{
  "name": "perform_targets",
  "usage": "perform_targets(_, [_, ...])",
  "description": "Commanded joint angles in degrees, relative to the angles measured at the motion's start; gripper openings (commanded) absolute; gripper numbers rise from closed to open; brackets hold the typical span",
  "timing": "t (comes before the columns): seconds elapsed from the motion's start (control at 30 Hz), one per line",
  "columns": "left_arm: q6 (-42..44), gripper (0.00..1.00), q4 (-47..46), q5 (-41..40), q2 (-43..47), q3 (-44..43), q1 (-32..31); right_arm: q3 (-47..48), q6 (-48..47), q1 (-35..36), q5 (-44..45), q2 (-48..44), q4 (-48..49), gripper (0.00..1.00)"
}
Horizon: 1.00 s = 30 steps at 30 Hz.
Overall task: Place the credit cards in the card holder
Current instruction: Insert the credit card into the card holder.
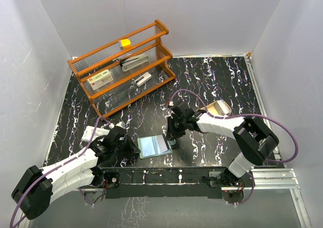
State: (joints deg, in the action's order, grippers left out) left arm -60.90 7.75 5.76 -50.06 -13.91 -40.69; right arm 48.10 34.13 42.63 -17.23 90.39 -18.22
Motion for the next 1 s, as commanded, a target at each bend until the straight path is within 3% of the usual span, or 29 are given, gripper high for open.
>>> perform_targets(0.0, [0.17,0.0,-0.81,0.99,0.41,0.44,0.0,0.11,-1.12,-0.29,-1.88,-1.5,0.62,0.0])
perform_targets(0.2, [0.14,0.0,-1.36,0.82,-0.82,0.2,0.01,2.97,-0.23,-0.28,-6.87,-4.78,0.99,0.0])
perform_targets(0.5, [-0.01,0.0,-2.03,0.89,-1.3,0.3,0.03,-0.65,4.98,-0.21,-12.93,-6.12,8.25,0.0])
perform_targets(0.97, [-0.13,0.0,-2.59,1.14,-2.01,0.24,-0.01,-4.79,6.28,-0.09,-12.03,-0.7,13.05,0.0])
